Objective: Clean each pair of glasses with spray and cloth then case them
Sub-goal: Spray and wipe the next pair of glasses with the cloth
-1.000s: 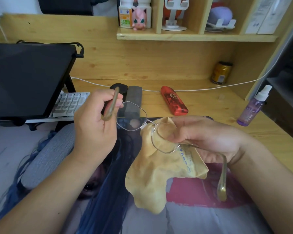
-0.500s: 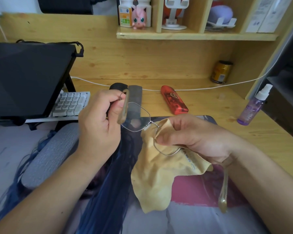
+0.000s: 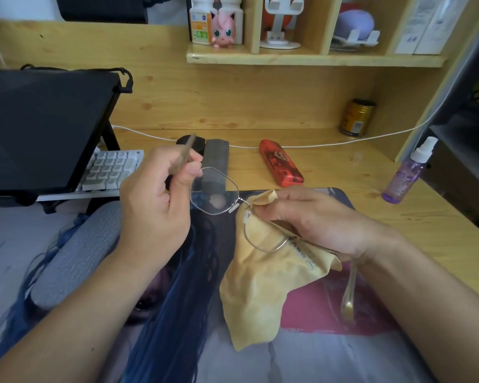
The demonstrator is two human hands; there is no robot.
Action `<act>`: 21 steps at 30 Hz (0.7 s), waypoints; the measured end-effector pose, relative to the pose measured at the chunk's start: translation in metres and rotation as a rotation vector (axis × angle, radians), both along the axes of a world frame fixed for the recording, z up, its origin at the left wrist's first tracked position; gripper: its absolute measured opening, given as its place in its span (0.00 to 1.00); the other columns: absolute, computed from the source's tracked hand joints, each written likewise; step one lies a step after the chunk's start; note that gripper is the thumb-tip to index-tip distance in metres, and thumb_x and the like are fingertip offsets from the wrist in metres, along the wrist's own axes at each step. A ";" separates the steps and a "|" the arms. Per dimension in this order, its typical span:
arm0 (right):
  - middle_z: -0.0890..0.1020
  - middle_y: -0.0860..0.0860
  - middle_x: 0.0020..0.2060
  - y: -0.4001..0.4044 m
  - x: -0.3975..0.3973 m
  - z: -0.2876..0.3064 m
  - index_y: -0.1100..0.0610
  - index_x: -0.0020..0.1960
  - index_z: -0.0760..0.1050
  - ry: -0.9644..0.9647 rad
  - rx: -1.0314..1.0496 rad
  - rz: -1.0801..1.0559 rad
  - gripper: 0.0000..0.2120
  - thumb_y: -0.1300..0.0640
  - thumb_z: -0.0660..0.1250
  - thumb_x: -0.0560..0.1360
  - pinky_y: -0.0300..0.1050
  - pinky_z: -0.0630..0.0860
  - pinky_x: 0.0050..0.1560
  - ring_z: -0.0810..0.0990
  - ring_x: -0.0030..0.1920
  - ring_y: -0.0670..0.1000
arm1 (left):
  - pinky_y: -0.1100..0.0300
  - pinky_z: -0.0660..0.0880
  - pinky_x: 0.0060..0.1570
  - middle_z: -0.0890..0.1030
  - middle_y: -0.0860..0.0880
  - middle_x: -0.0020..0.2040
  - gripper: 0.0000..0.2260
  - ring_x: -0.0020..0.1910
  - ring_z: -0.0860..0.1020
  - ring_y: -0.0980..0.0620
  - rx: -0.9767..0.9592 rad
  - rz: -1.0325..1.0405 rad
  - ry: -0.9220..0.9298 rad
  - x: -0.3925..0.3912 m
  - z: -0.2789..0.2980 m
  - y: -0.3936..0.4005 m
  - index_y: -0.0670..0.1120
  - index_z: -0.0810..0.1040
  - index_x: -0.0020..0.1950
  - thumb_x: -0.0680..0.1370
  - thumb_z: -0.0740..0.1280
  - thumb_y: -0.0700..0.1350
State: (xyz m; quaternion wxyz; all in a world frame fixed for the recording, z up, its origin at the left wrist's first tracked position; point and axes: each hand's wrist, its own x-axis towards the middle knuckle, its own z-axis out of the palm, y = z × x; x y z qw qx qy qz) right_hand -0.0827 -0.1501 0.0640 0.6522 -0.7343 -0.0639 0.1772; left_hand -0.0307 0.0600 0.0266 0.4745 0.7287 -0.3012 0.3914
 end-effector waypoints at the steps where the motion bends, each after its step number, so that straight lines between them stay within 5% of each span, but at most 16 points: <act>1: 0.79 0.51 0.30 0.000 0.001 -0.001 0.54 0.32 0.81 0.006 0.006 -0.036 0.18 0.61 0.65 0.80 0.39 0.75 0.34 0.78 0.32 0.48 | 0.56 0.76 0.47 0.79 0.56 0.46 0.05 0.46 0.80 0.56 -0.025 -0.005 0.013 0.001 0.001 0.001 0.46 0.75 0.54 0.84 0.62 0.37; 4: 0.79 0.54 0.34 -0.008 0.008 -0.008 0.61 0.38 0.81 0.014 0.044 -0.055 0.11 0.61 0.68 0.78 0.44 0.75 0.39 0.77 0.37 0.52 | 0.50 0.78 0.48 0.79 0.57 0.47 0.05 0.46 0.80 0.55 -0.073 0.030 0.020 0.004 0.002 0.006 0.47 0.74 0.54 0.84 0.62 0.38; 8: 0.84 0.57 0.43 -0.015 0.008 -0.007 0.63 0.51 0.82 0.136 0.109 0.190 0.07 0.65 0.67 0.76 0.45 0.80 0.45 0.84 0.42 0.53 | 0.52 0.79 0.49 0.78 0.64 0.47 0.04 0.47 0.81 0.58 -0.046 0.064 -0.011 0.005 0.000 0.008 0.46 0.76 0.55 0.84 0.63 0.39; 10: 0.85 0.57 0.43 -0.017 0.008 -0.006 0.61 0.51 0.83 0.179 0.086 0.269 0.09 0.70 0.67 0.75 0.44 0.81 0.44 0.85 0.42 0.53 | 0.55 0.77 0.48 0.79 0.59 0.47 0.04 0.47 0.80 0.58 -0.004 0.080 -0.048 0.006 -0.001 0.007 0.39 0.77 0.53 0.84 0.63 0.35; 13: 0.84 0.53 0.38 -0.014 0.008 -0.006 0.60 0.47 0.83 0.190 0.016 0.264 0.11 0.73 0.68 0.73 0.42 0.80 0.40 0.84 0.38 0.49 | 0.52 0.76 0.46 0.79 0.46 0.46 0.06 0.45 0.80 0.45 0.068 0.092 -0.066 0.006 -0.002 0.005 0.33 0.78 0.50 0.83 0.62 0.31; 21: 0.84 0.54 0.37 0.003 0.001 -0.007 0.57 0.41 0.82 0.147 -0.003 0.098 0.11 0.72 0.75 0.69 0.43 0.79 0.41 0.84 0.38 0.51 | 0.54 0.76 0.44 0.78 0.53 0.45 0.05 0.44 0.80 0.53 0.011 0.049 -0.034 0.004 0.000 -0.002 0.39 0.78 0.51 0.84 0.63 0.35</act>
